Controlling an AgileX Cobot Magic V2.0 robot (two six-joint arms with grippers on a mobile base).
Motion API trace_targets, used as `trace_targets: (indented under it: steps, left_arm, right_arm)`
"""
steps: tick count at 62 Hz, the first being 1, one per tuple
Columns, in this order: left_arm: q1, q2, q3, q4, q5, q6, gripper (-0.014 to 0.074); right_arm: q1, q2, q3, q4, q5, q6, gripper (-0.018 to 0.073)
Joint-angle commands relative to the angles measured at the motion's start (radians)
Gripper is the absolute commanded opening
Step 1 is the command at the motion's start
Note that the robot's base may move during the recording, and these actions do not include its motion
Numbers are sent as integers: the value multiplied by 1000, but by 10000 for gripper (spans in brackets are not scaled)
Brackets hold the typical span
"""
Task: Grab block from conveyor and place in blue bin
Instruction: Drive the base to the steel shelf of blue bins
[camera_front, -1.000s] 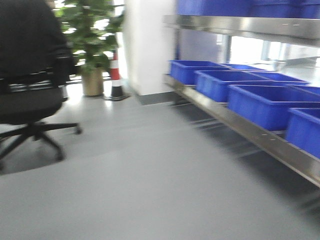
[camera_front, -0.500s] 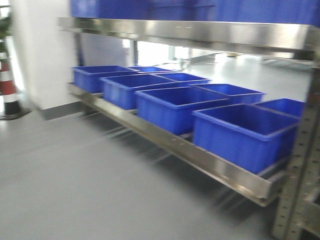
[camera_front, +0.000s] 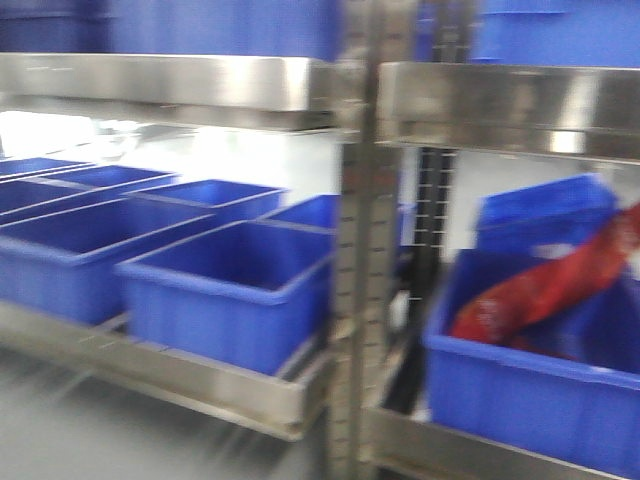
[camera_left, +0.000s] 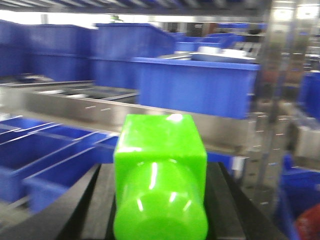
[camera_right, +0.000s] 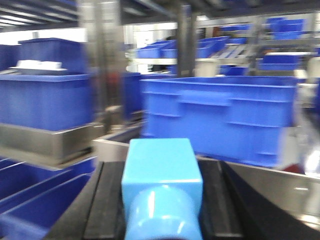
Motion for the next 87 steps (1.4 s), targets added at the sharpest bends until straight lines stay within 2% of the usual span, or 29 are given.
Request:
trace_targets:
  steps: [1, 87]
  left_arm:
    - [-8, -5, -2, 1, -22, -1, -111]
    - [-8, -5, -2, 1, -22, -1, -111]
  right_arm:
    - [-1, -1, -7, -2, -13, -3, -162]
    - [-1, -1, -7, -2, -13, -3, -162]
